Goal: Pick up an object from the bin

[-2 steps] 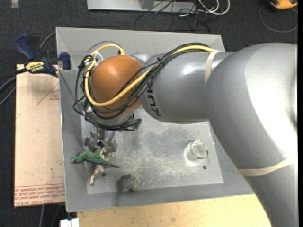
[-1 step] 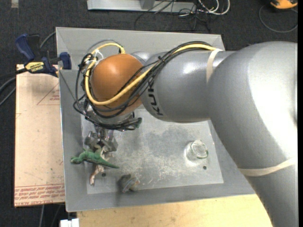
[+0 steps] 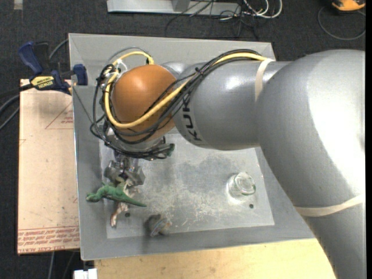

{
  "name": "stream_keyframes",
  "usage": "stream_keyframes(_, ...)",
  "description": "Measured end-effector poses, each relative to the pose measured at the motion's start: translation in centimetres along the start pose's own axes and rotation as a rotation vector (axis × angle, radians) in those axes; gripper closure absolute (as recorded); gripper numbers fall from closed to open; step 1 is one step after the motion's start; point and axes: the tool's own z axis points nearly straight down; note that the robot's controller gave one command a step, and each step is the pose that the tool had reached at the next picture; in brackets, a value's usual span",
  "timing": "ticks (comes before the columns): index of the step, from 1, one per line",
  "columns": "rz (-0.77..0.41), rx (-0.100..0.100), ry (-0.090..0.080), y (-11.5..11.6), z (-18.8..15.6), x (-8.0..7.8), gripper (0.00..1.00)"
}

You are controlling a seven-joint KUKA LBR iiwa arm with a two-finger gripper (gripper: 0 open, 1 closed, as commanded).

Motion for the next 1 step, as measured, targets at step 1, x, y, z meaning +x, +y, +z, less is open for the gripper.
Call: stream_keyframes(1, 0.001, -0.005, 0.004, 0.13, -0.85, 0.09, 1.0)
